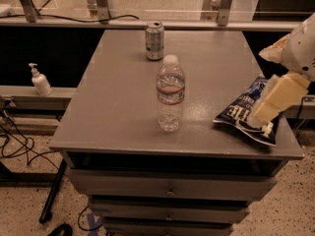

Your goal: Knock water bottle over

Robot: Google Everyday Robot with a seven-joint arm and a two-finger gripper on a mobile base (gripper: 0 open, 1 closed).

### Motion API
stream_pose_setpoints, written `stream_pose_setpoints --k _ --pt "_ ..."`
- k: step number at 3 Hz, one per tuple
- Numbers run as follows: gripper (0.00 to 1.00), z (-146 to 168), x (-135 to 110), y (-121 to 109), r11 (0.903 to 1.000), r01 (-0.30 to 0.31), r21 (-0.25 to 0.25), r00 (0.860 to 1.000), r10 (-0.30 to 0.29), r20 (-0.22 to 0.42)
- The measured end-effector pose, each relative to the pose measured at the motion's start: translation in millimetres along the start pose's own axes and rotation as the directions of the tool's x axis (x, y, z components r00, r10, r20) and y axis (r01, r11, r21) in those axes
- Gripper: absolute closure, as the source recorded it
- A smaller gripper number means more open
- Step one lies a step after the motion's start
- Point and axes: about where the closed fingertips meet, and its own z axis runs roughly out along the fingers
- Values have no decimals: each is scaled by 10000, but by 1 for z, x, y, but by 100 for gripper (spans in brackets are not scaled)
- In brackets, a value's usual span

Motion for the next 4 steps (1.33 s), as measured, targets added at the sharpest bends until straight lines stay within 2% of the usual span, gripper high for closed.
stream_pose_setpoints --k 1,2,3,4 --pt "0 24 -32 -3 9958 -749 -533 9845 824 1549" --pt "0 42 -70 11 9788 -1281 -1598 9472 1685 2728" --pt "0 53 -100 34 9510 -1579 -2657 9109 2442 3326" --pt "0 59 -123 57 9412 -1510 -3023 8863 2643 3803"
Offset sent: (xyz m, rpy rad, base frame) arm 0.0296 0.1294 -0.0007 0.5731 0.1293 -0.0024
